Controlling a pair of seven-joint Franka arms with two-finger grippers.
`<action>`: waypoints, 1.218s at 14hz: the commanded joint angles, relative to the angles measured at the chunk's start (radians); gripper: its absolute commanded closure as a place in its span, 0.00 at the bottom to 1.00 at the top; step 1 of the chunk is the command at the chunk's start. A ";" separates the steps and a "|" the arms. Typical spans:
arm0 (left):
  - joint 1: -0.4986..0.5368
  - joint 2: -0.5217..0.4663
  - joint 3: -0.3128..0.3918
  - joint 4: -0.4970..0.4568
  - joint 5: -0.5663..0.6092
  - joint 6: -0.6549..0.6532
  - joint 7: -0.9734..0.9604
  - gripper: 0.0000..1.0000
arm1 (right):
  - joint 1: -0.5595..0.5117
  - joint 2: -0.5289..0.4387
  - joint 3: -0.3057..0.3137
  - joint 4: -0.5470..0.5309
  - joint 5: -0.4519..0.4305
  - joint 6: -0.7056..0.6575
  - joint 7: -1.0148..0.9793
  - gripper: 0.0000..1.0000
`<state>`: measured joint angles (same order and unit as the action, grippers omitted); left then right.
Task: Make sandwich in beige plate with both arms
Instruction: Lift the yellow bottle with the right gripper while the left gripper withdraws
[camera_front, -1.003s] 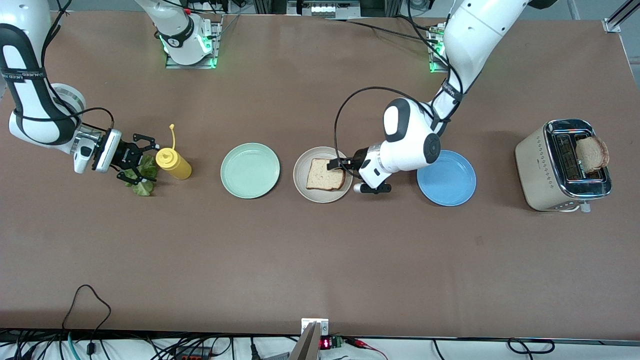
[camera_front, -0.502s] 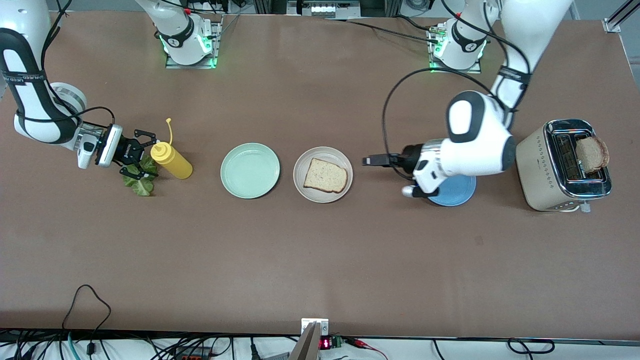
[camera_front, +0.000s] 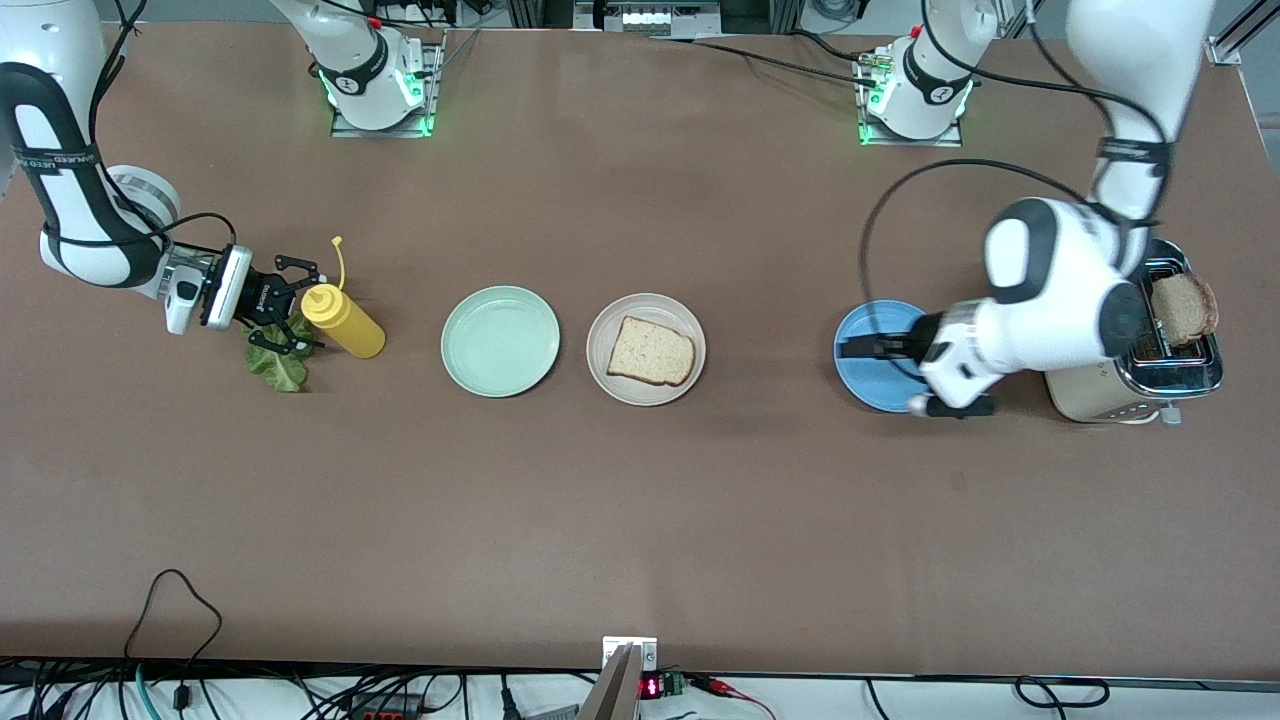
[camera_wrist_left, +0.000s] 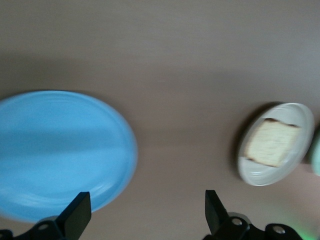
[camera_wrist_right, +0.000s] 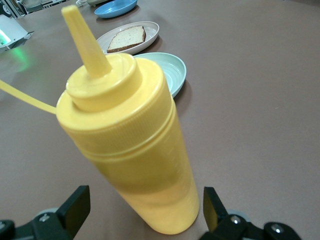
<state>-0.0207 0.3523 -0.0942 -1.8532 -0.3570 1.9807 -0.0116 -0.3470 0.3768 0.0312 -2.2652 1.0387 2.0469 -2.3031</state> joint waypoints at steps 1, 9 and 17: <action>0.010 -0.052 0.039 0.048 0.200 -0.088 0.001 0.00 | -0.006 -0.004 0.010 -0.007 0.049 -0.011 -0.024 0.00; 0.096 -0.131 0.039 0.349 0.357 -0.308 -0.002 0.00 | 0.000 0.014 0.052 -0.004 0.112 0.006 -0.025 0.00; 0.088 -0.220 0.056 0.372 0.359 -0.447 -0.004 0.00 | 0.010 0.017 0.052 0.003 0.129 0.010 -0.016 0.84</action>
<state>0.0734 0.1491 -0.0407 -1.4587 -0.0200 1.5428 -0.0133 -0.3426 0.3886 0.0777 -2.2635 1.1329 2.0501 -2.3060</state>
